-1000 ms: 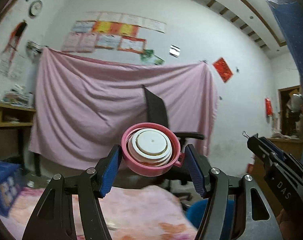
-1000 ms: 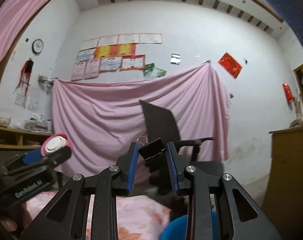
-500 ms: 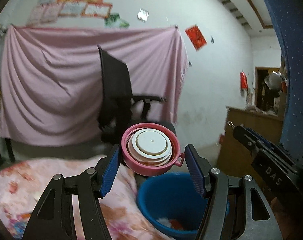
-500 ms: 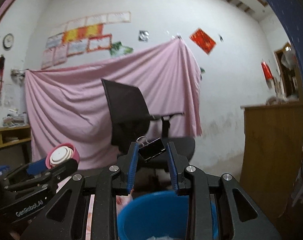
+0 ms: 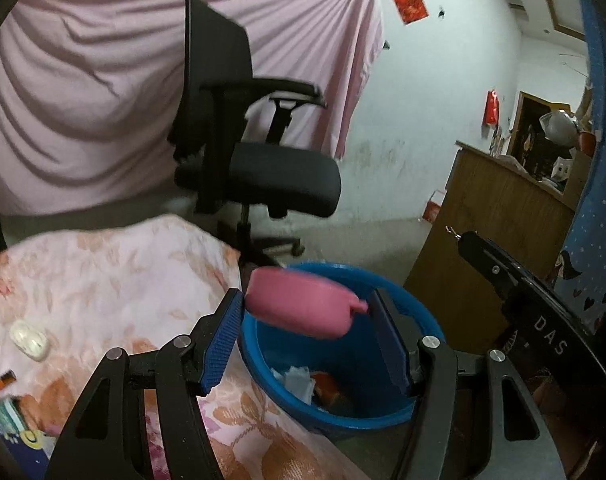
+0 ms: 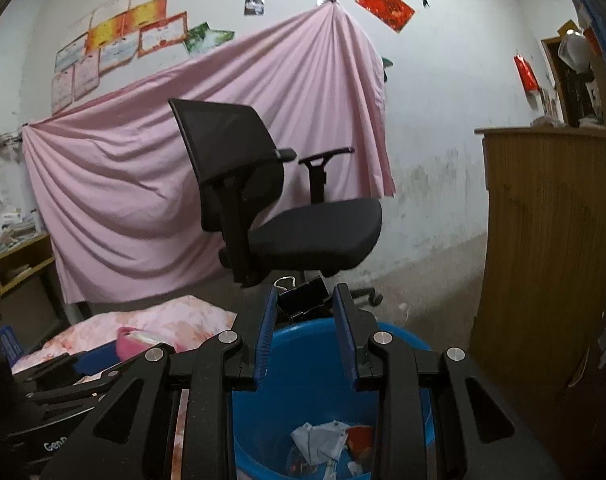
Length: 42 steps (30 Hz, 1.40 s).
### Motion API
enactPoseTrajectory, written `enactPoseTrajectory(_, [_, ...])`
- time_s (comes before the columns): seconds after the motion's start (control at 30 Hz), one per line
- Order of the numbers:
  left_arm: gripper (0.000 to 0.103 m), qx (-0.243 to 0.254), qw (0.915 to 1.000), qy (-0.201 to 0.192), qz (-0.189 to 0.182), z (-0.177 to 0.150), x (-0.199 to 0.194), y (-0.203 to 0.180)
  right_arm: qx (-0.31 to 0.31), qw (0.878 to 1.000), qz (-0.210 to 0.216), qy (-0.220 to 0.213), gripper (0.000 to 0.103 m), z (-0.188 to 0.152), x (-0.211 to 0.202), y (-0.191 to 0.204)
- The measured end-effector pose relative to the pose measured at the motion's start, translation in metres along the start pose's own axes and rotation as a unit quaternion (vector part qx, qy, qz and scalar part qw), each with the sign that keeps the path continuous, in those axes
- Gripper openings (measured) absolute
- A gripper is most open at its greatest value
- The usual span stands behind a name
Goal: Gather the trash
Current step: 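Carry the tape roll and binder clip to the blue basin and release both, then move both tools back over the remaining trash on the bed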
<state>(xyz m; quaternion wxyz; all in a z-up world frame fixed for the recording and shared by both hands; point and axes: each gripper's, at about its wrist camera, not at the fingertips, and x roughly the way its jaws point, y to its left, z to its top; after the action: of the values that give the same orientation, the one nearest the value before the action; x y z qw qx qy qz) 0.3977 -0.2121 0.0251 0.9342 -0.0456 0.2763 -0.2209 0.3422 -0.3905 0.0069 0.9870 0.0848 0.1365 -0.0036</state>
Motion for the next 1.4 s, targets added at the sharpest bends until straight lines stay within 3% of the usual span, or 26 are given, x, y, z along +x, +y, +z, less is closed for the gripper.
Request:
enactPoseTrajectory(0.07, [0.059, -0.01, 0.9999, 0.005, -0.001, -0.006, -0.002, 0.004, 0.002, 1.0, -0.001, 0.008, 0.029, 0.0, 0.002, -0.003])
enactPoseTrajectory(0.17, [0.059, -0.011, 0.9999, 0.01, 0.0, -0.008, -0.002, 0.005, 0.006, 1.0, -0.002, 0.013, 0.038, 0.001, 0.004, -0.004])
enactPoseTrajectory(0.57, [0.061, -0.022, 0.9997, 0.007, 0.01, -0.014, -0.012, 0.016, 0.007, 1.0, 0.001, 0.006, 0.05, 0.004, 0.0, -0.004])
enactPoseTrajectory(0.73, [0.068, -0.038, 0.9989, -0.022, 0.017, -0.008, -0.03, 0.026, 0.007, 1.0, 0.003, -0.004, 0.054, 0.007, -0.003, -0.001])
enactPoseTrajectory(0.87, [0.075, -0.048, 0.997, -0.05, 0.034, -0.003, -0.052, 0.039, 0.01, 1.0, 0.01, -0.02, 0.068, 0.01, -0.008, 0.005])
enactPoseTrajectory(0.93, [0.084, -0.052, 0.9954, -0.067, 0.046, -0.002, -0.065, 0.045, 0.009, 0.999, 0.017, -0.033, 0.073, 0.013, -0.013, 0.012])
enactPoseTrajectory(1.03, [0.099, -0.063, 0.9905, -0.101, 0.069, -0.002, -0.088, 0.059, 0.003, 0.998, 0.032, -0.055, 0.084, 0.015, -0.022, 0.024])
enactPoseTrajectory(1.17, [0.101, -0.066, 0.9809, -0.146, 0.11, -0.006, -0.12, 0.076, -0.003, 0.994, 0.055, -0.097, 0.103, 0.016, -0.037, 0.044])
enactPoseTrajectory(1.4, [0.101, -0.063, 0.9619, -0.209, 0.165, -0.024, -0.174, 0.102, -0.024, 0.986, 0.102, -0.128, 0.103, 0.015, -0.049, 0.085])
